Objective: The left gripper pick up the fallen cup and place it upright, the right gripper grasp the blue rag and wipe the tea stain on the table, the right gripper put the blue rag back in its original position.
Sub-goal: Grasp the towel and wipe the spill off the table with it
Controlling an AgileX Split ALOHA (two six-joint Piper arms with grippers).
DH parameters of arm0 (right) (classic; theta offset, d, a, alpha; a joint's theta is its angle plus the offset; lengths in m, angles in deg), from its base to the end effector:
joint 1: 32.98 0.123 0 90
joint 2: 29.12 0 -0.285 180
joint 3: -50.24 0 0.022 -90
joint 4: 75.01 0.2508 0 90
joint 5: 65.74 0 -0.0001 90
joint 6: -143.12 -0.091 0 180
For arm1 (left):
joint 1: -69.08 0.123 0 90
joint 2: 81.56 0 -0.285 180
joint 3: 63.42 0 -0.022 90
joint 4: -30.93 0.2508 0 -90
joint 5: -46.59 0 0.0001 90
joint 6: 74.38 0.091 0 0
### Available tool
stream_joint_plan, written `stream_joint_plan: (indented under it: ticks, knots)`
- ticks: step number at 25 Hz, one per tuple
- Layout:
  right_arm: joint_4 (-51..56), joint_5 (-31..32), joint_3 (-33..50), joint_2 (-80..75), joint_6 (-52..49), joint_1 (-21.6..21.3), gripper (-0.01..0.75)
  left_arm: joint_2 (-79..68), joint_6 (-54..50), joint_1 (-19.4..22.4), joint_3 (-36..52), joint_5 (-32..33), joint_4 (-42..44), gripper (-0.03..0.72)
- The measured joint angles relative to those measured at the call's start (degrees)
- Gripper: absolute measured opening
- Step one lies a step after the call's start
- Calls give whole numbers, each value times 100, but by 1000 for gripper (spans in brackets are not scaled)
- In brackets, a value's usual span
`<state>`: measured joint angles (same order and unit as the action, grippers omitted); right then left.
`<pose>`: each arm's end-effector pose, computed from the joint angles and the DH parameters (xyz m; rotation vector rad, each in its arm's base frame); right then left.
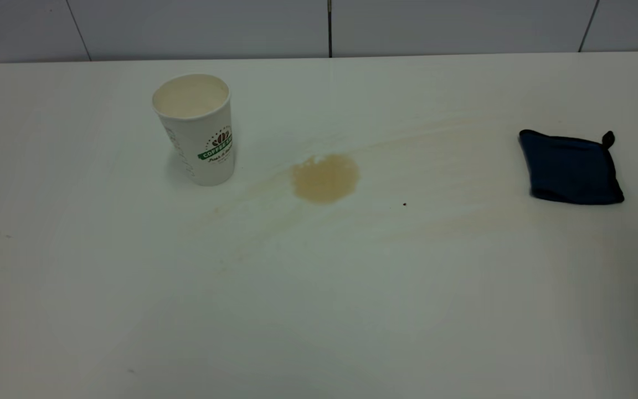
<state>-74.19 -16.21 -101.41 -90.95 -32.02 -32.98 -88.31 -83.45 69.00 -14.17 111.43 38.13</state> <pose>0.1751 0.0010 0.3260 -0.0969 2.4365 -0.0205 -0.0097 0.0103 0.2688 -0.1765 2.0953 0.0560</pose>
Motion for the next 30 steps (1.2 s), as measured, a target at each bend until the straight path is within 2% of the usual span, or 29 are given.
stream_joint_plan:
  ticks: [12,17,23,30]
  knots:
    - [171,-1073,-1842,-4745,331,0,729,0,0,0,0,0,0,564]
    - [171,-1145,-2804,-6323,354,0,729,0,0,0,0,0,0,564]
    - [171,-1145,-3788,-7629,354,2,727,0,0,0,0,0,0,564]
    - [35,-1185,-4552,-8488,276,-3,722,0,-5,0,0,0,0,564]
